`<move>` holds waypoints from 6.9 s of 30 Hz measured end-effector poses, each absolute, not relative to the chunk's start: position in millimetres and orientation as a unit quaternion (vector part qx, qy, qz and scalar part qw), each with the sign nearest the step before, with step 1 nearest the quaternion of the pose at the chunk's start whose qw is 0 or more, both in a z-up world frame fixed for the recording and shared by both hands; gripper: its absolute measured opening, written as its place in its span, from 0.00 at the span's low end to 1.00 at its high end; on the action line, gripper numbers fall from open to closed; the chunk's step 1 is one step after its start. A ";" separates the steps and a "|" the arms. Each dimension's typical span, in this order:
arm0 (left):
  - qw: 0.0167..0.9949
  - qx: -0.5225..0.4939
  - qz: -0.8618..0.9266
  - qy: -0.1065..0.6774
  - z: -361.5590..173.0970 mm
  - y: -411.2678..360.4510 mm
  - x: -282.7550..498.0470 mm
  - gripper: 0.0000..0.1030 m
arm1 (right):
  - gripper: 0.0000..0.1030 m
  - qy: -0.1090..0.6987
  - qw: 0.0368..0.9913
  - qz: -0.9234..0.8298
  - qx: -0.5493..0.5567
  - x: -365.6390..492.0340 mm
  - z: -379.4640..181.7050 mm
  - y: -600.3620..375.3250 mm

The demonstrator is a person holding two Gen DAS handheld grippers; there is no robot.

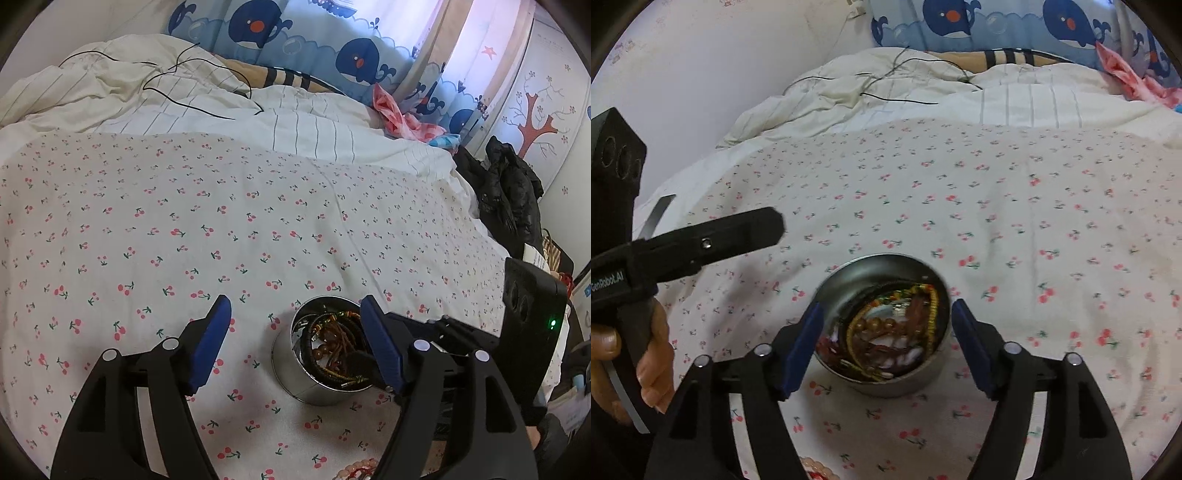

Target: Organize jewelry

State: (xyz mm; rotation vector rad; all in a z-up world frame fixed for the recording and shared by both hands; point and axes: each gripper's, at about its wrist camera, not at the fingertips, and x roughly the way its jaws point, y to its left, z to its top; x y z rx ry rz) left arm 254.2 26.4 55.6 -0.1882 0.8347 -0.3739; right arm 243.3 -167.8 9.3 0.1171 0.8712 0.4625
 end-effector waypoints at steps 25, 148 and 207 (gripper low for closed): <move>0.844 0.089 -0.315 0.424 14.7 -13.2 86.8 0.70 | 0.72 0.414 0.887 0.181 0.099 155.3 33.2 -252.9; 0.880 -0.112 -0.316 0.337 90.4 -3.5 221.5 0.03 | 0.08 0.351 0.861 0.309 0.199 190.8 53.9 -228.1; 0.850 0.081 -0.278 0.440 18.4 -9.2 105.7 0.84 | 0.56 0.467 0.854 0.222 0.044 122.2 5.4 -228.8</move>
